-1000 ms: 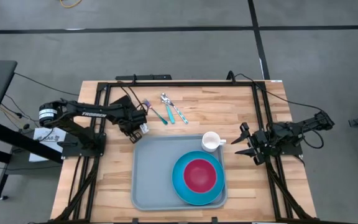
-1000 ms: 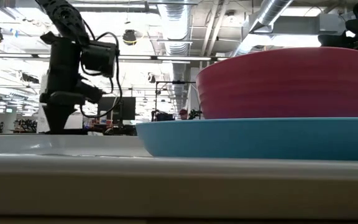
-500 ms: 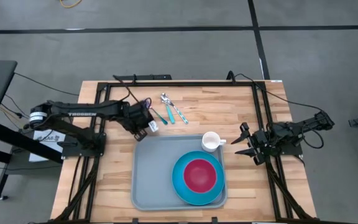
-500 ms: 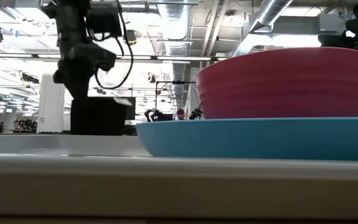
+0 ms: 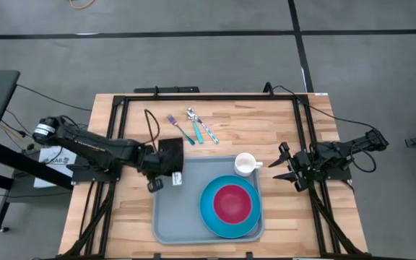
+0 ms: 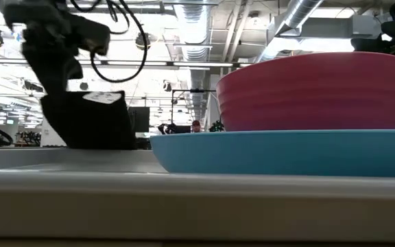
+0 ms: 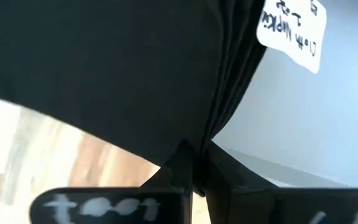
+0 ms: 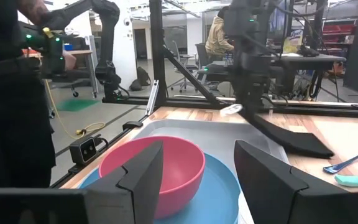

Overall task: Set up tray
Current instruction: Put the black table napkin on the gray serving tray to the left of the blue plate, then put the fork on the black table napkin

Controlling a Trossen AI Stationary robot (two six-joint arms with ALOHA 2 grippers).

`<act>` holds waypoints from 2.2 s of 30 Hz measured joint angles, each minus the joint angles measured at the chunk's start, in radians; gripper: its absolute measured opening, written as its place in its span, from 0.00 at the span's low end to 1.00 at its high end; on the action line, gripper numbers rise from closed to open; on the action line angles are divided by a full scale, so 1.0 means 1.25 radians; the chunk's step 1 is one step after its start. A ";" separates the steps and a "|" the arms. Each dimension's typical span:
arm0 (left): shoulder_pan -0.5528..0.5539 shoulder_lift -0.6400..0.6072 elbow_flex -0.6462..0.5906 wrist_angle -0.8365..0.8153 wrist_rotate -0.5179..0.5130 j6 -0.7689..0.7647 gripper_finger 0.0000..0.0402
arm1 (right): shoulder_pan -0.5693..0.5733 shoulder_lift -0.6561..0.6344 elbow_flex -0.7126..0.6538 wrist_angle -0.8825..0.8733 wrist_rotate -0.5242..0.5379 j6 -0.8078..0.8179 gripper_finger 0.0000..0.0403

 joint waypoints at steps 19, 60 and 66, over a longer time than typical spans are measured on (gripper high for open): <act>-0.267 0.156 0.000 0.202 -0.003 -0.107 0.00 | 0.000 0.000 0.000 0.000 0.000 0.000 0.47; -0.343 0.256 0.000 0.402 0.027 -0.201 0.20 | 0.000 0.001 0.000 0.000 0.000 0.000 0.47; -0.343 0.256 0.004 0.405 0.059 -0.203 0.25 | 0.000 0.001 0.000 0.000 0.000 0.000 0.47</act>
